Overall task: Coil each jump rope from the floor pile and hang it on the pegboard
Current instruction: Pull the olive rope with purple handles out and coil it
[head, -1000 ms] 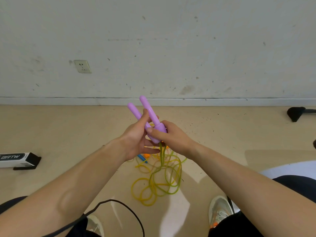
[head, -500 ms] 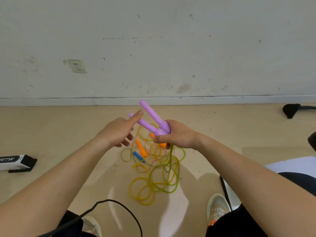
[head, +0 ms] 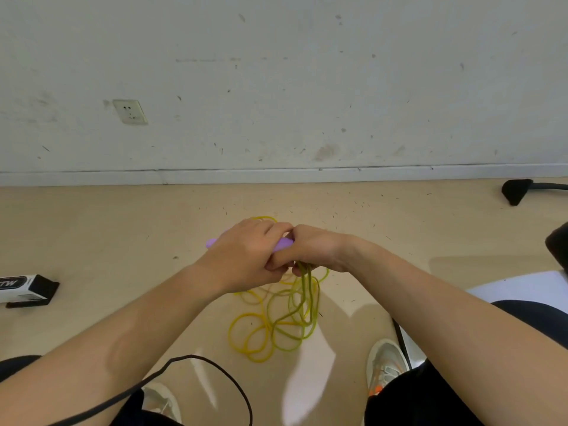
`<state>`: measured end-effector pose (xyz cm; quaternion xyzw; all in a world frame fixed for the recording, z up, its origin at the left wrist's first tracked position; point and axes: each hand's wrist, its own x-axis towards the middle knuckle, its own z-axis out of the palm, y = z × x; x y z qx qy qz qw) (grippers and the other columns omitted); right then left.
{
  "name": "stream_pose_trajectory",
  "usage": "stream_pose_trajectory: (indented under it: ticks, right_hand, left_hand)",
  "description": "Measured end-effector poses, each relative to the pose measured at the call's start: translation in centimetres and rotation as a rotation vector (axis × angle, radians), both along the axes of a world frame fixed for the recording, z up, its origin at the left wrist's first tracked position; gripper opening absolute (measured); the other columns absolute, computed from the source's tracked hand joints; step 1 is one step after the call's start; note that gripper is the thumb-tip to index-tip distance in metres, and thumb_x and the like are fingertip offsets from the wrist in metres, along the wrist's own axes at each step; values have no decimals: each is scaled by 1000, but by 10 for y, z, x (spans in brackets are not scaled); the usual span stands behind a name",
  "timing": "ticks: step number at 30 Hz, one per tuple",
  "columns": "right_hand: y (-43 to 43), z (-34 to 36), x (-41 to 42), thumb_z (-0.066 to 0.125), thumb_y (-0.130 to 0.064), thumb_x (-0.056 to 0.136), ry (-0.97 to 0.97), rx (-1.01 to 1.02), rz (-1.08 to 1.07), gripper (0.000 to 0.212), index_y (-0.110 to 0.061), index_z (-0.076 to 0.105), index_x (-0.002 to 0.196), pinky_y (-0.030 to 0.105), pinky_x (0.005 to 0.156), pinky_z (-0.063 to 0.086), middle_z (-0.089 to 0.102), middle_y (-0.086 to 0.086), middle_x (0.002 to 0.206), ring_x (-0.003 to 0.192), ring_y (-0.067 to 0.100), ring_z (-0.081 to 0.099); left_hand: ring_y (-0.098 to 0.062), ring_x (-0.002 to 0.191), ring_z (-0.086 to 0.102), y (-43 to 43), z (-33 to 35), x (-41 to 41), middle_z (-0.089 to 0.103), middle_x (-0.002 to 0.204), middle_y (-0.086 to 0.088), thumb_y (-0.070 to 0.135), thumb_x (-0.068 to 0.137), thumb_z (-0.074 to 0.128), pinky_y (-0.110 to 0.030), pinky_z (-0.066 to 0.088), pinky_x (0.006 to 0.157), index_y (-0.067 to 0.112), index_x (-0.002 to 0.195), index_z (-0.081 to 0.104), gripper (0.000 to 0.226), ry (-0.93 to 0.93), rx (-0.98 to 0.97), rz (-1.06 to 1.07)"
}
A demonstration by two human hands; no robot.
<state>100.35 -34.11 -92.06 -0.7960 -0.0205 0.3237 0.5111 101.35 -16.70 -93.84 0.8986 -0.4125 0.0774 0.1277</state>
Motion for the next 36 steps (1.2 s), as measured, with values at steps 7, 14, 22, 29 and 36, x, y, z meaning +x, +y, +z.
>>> stream_pose_trajectory:
  ticks: [7, 14, 22, 29, 36]
  right_hand:
    - [-4, -3, 0, 87, -21, 74, 56, 165, -105, 31, -12, 69, 98, 33, 63, 49, 59, -1, 70, 57, 14, 47]
    - [-24, 6, 4, 68, -28, 93, -128, 144, -207, 30, -1, 66, 106, 29, 56, 34, 46, -6, 54, 49, 12, 41]
    - [-19, 15, 3, 66, -24, 93, -321, 114, -329, 13, -19, 76, 85, 22, 49, 33, 49, -15, 57, 58, 11, 40]
    - [-23, 33, 3, 73, -26, 87, -337, -90, -59, 15, -13, 79, 86, 26, 49, 34, 56, -8, 59, 50, 5, 42]
    - [-15, 31, 2, 85, -19, 73, -477, -230, -6, 34, -17, 57, 92, 25, 57, 47, 68, -5, 69, 58, 7, 59]
  left_hand:
    - [-14, 100, 57, 9, 2, 8, 62, 108, 7, 57, 89, 45, -37, 50, 78, 33, 136, 52, 53, 284, 3, 65]
    - [2, 69, 56, 25, 19, 20, 64, 79, 18, 29, 90, 71, -17, 44, 65, 24, 93, 65, 9, 647, -343, 286]
    - [-29, 71, 68, 17, 31, 5, 74, 87, -7, 29, 91, 69, -42, 56, 66, 19, 97, 66, 12, 1101, -631, 330]
    - [-30, 105, 64, 20, 24, 8, 66, 122, -22, 39, 84, 56, -45, 49, 94, 8, 122, 66, 50, 1314, -627, 326]
    - [-28, 108, 61, 6, 9, -4, 73, 110, -9, 11, 77, 57, -35, 42, 85, 10, 127, 60, 51, 1334, -741, 188]
